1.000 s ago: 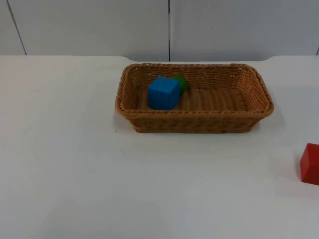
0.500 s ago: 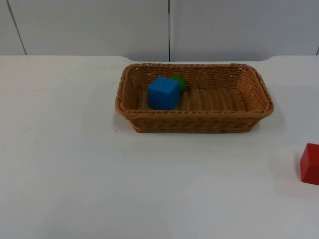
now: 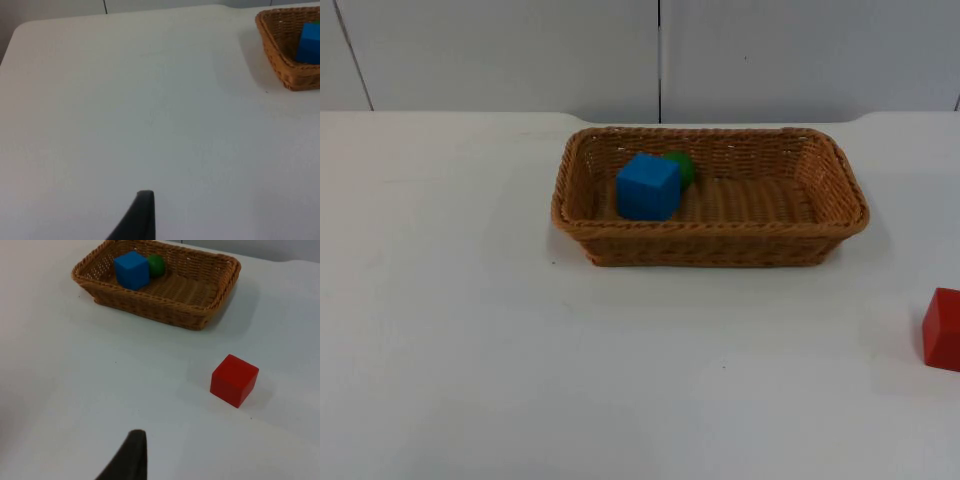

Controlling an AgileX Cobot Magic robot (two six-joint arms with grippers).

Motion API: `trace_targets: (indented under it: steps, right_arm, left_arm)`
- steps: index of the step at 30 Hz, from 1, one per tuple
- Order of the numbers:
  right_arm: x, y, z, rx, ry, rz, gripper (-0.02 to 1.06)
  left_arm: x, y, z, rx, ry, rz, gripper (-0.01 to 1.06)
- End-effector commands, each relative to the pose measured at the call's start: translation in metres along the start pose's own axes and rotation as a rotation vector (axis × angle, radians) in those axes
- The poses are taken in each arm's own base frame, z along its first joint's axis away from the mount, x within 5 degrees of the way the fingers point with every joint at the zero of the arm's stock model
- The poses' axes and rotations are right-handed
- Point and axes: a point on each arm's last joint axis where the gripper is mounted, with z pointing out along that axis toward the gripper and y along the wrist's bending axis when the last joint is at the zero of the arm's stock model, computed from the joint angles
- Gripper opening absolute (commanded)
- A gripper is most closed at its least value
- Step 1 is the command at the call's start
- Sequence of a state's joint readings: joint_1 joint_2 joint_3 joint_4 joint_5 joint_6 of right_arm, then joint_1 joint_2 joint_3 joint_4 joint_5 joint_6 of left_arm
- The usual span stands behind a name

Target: Place all geometric objects except the red cube into the basket.

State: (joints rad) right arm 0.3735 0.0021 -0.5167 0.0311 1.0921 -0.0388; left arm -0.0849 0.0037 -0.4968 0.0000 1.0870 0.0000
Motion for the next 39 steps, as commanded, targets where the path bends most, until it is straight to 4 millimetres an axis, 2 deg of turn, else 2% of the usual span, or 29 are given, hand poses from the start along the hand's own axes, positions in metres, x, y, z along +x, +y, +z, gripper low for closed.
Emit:
trace_targets:
  steps: [1,9,20,33,39]
  right_arm:
    - [-0.0005,-0.0003,0.0001,0.006,-0.012,0.002,1.05]
    - [-0.0008,-0.0001,0.0002,0.032,-0.014,0.016,1.05]
    - [-0.0014,0.0021,0.0013,0.307,-0.011,0.161,1.05]
    - [-0.0014,0.0022,0.0013,0.315,-0.011,0.165,1.05]
    - [-0.0014,0.0022,0.0013,0.315,-0.011,0.165,1.05]
  left_arm:
    - [-0.0004,0.0016,0.0000,-0.022,-0.014,-0.017,1.05]
    - [-0.0004,0.0016,0.0000,-0.022,-0.014,-0.015,1.05]
    - [-0.0004,0.0016,0.0000,-0.022,-0.014,-0.015,1.05]
    - [-0.0004,0.0016,0.0000,-0.024,-0.014,-0.016,1.05]
    - [-0.0004,0.0011,-0.0001,-0.109,-0.014,-0.063,1.05]
